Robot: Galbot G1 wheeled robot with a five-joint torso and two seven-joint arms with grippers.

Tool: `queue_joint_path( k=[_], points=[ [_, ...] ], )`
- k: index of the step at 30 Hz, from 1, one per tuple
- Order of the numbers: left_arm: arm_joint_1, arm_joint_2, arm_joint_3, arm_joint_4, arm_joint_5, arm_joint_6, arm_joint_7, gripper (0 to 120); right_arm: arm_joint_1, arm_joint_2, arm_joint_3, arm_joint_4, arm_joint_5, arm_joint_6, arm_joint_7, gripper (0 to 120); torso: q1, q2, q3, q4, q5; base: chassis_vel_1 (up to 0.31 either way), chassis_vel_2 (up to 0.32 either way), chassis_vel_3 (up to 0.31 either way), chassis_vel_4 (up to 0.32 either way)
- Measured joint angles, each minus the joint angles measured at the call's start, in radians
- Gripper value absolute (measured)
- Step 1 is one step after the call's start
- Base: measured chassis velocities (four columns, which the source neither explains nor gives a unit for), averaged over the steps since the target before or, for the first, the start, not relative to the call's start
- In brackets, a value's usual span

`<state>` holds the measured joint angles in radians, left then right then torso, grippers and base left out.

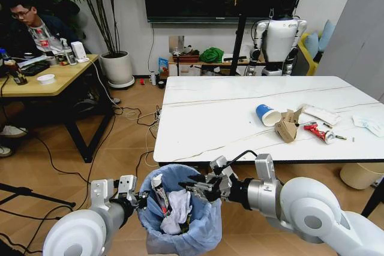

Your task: Pick up the trash bin and place the trash from the table into it.

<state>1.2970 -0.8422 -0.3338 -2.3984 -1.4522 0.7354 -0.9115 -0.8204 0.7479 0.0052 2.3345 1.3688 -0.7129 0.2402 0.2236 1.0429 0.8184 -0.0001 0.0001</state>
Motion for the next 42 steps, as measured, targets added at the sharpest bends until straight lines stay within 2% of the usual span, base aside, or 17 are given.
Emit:
queue_joint_path(
  k=[3,5,9,11,13,17,21,25,32,40,42],
  points=[
    [0.012,-0.007,0.009,-0.002,0.016,0.0,0.012,0,0.006,0.032,0.085,-0.005,-0.008,0.039,0.076,69,0.0,0.0,0.0,0.0002,-0.0001,0.0,0.0,0.0,0.0],
    [0.017,-0.008,0.01,-0.003,0.027,0.0,0.021,0,0.003,0.036,0.115,-0.01,-0.032,0.045,0.081,72,0.0,0.0,0.0,0.0002,-0.0001,0.0,0.0,0.0,0.0],
    [0.035,-0.011,0.012,-0.005,0.07,0.0,0.053,0,-0.078,0.053,0.294,-0.031,-0.206,0.063,0.043,91,0.0,0.0,0.0,0.0001,-0.0001,0.0,0.0,0.0,0.0],
    [0.036,-0.012,0.013,-0.005,0.073,0.0,0.056,0,-0.102,0.059,0.329,-0.037,-0.264,0.068,0.025,94,0.0,0.0,0.0,-0.0002,-0.0001,0.0,0.0,0.0,0.0],
    [0.04,-0.016,0.018,-0.007,0.077,0.0,0.059,0,-0.169,0.083,0.407,-0.058,-0.429,0.089,-0.034,99,0.0,0.0,0.0,-0.0003,0.0,0.0,0.0,0.0,0.0],
    [0.053,-0.022,0.022,-0.008,0.086,0.0,0.06,0,-0.287,0.159,0.486,-0.068,-0.616,0.112,-0.07,100,0.0,0.0,0.0,-0.0001,0.0001,0.0,0.0,0.0,0.0],
    [0.056,-0.023,0.022,-0.008,0.088,0.0,0.061,0,-0.346,0.204,0.508,-0.063,-0.686,0.13,-0.089,100,0.0,0.0,0.0,0.0,0.0001,0.0,0.0,0.0,0.0],
    [0.063,-0.021,0.018,-0.011,0.089,0.0,0.061,0,-0.461,0.291,0.566,-0.06,-0.828,0.178,-0.144,100,0.0,0.0,0.0,-0.0001,0.0,-0.006,-0.004,0.011,0.016],
    [0.071,-0.019,0.014,-0.014,0.089,0.0,0.061,0,-0.5,0.359,0.623,-0.058,-0.856,0.197,-0.157,100,0.0,0.0,0.0,0.0001,-0.0001,-0.078,-0.084,0.085,0.081],
    [0.09,-0.01,-0.001,-0.023,0.088,0.0,0.061,0,-0.521,0.387,0.643,-0.051,-0.857,0.206,-0.164,100,0.0,0.0,0.0,-0.0001,0.0002,-0.189,-0.201,0.213,0.2],
    [0.094,-0.009,-0.004,-0.026,0.088,0.0,0.061,0,-0.521,0.389,0.643,-0.046,-0.856,0.206,-0.164,100,0.0,0.0,0.0,-0.0004,-0.0011,-0.262,-0.248,0.243,0.229]
  ],
)
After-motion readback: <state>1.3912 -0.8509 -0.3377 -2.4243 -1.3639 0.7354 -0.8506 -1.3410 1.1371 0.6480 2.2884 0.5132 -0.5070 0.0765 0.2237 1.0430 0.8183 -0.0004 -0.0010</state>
